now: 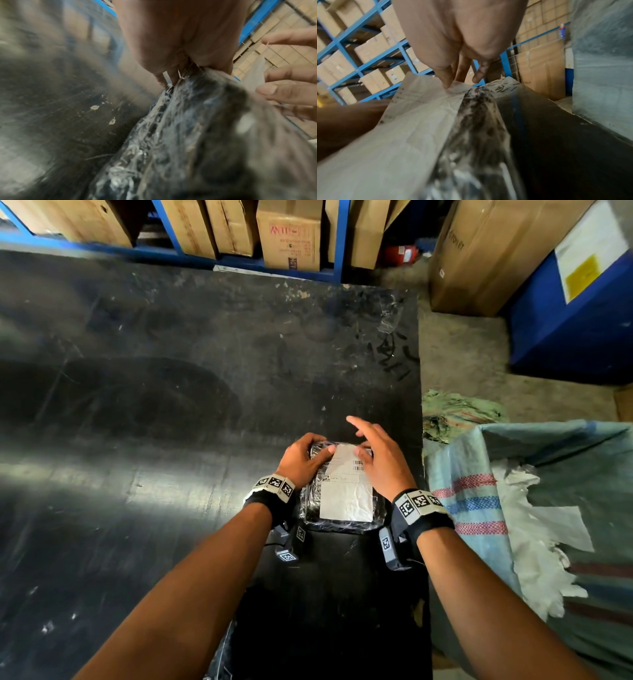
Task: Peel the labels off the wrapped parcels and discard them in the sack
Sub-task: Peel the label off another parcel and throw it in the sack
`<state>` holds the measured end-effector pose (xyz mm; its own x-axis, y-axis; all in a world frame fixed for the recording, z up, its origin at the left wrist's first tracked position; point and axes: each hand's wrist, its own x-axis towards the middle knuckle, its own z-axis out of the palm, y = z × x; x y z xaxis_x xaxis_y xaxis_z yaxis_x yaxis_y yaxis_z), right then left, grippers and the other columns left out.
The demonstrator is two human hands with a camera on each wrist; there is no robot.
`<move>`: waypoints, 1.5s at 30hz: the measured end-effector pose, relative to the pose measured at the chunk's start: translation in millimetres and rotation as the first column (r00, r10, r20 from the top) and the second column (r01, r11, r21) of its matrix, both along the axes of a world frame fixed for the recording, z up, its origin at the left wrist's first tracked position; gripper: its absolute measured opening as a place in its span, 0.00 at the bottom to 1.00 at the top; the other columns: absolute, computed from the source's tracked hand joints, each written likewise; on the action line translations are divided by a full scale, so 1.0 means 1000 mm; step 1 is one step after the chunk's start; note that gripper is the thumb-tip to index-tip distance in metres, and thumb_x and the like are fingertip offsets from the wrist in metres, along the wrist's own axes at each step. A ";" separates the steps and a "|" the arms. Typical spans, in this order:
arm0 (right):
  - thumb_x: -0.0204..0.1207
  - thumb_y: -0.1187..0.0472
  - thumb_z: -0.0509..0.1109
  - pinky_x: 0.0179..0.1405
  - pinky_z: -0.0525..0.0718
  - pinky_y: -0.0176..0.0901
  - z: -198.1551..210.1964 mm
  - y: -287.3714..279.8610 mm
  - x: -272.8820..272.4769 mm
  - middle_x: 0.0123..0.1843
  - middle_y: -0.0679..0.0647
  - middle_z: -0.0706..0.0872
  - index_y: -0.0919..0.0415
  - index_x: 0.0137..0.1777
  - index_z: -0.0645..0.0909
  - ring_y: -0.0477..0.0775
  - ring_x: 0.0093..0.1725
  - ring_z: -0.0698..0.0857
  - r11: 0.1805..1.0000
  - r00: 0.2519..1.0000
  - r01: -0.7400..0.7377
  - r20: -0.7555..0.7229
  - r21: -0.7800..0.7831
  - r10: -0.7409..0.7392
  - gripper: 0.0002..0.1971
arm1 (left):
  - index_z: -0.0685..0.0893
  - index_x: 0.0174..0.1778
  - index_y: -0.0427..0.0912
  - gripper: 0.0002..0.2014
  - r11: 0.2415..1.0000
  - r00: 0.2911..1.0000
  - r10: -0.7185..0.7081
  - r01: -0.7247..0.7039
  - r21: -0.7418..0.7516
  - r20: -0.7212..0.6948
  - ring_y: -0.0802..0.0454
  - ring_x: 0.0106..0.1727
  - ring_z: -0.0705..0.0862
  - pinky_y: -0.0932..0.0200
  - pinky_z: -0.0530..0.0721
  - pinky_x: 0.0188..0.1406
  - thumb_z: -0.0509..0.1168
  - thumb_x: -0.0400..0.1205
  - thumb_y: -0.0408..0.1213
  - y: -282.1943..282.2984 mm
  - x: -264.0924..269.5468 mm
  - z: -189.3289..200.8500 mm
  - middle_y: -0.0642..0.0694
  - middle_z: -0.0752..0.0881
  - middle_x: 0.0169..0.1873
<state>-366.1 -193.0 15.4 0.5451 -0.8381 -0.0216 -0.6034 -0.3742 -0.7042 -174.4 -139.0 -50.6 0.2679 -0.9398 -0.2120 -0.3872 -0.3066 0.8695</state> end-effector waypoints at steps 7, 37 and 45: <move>0.79 0.64 0.75 0.56 0.85 0.46 -0.009 -0.011 -0.006 0.57 0.50 0.86 0.58 0.46 0.89 0.48 0.53 0.86 0.999 1.000 0.002 -0.030 -0.041 -0.003 0.02 | 0.85 0.57 0.48 0.17 1.000 1.000 0.022 -0.023 0.011 0.007 0.56 0.48 0.88 0.58 0.86 0.51 0.74 0.77 0.52 -0.001 -0.001 -0.001 0.52 0.90 0.48; 0.77 0.53 0.77 0.39 0.84 0.53 0.042 0.030 -0.004 0.44 0.48 0.81 0.49 0.48 0.91 0.52 0.44 0.83 0.988 0.994 -0.026 -0.106 -0.150 0.010 0.04 | 0.68 0.81 0.47 0.45 0.993 0.984 0.115 -0.110 0.042 -0.137 0.53 0.74 0.78 0.50 0.75 0.77 0.63 0.72 0.70 0.036 -0.015 -0.010 0.47 0.79 0.74; 0.79 0.62 0.75 0.42 0.85 0.58 0.040 0.039 0.001 0.44 0.50 0.88 0.58 0.46 0.90 0.52 0.42 0.86 0.991 0.997 -0.082 -0.007 -0.102 0.081 0.03 | 0.69 0.79 0.53 0.43 0.983 0.963 0.167 -0.145 0.115 -0.212 0.52 0.71 0.81 0.44 0.80 0.72 0.69 0.68 0.66 0.033 -0.013 -0.016 0.48 0.82 0.72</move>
<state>-365.1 -153.9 55.5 0.6118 -0.7888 0.0601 -0.5696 -0.4919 -0.6585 -187.6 -105.9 -66.5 0.3461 -0.8620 -0.3705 -0.1301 -0.4352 0.8909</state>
